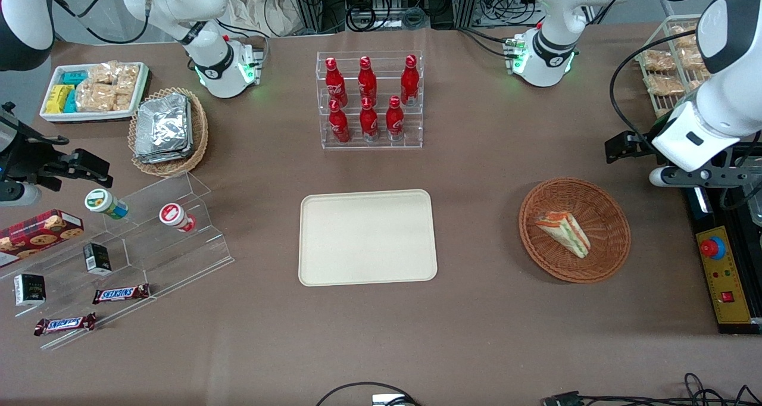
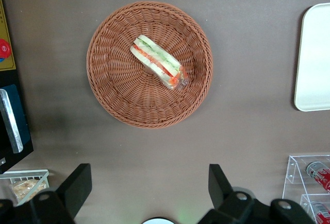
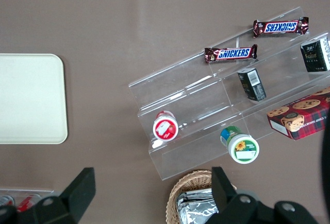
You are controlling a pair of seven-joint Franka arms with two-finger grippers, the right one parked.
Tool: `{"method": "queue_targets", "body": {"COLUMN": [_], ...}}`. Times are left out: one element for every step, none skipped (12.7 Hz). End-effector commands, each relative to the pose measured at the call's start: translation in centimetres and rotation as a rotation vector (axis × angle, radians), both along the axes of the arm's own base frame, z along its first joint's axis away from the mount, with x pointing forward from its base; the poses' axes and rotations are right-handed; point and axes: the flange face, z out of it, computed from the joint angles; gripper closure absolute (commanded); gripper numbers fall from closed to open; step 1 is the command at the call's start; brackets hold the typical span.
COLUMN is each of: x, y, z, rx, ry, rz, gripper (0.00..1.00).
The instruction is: Place sandwich from basket to tray
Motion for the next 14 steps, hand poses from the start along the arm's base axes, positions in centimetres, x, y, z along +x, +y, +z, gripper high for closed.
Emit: {"method": "queue_targets", "body": {"x": [-0.4,-0.3,-0.3,-0.3,-0.3,-0.3,-0.3,-0.3,-0.3,-0.3,-0.3,-0.2,-0.1,0.3], "y": [0.0,-0.1,-0.2,-0.3,-0.4,-0.4,-0.3,-0.3,-0.3,-0.2,0.1,0.1,0.3,0.4], "z": [0.1,0.1,0.2,0.1,0.2,0.1,0.1,0.1,0.2,0.1,0.1,0.1,-0.1,-0.9], "rx": [-0.004,0.000,-0.001,0.000,0.000,0.000,0.000,0.000,-0.001,0.001,0.004,0.007,0.020,0.033], "ry": [-0.007,-0.003,-0.007,-0.006,-0.009,-0.007,-0.007,-0.006,-0.007,-0.004,-0.003,-0.003,-0.001,0.012], "rz": [-0.004,-0.006,-0.006,-0.004,-0.006,-0.006,-0.004,-0.003,0.002,0.018,0.069,0.135,0.229,0.331], "gripper": [0.00,0.00,0.00,0.00,0.00,0.00,0.00,0.00,0.00,0.00,0.00,0.00,0.00,0.00]}}
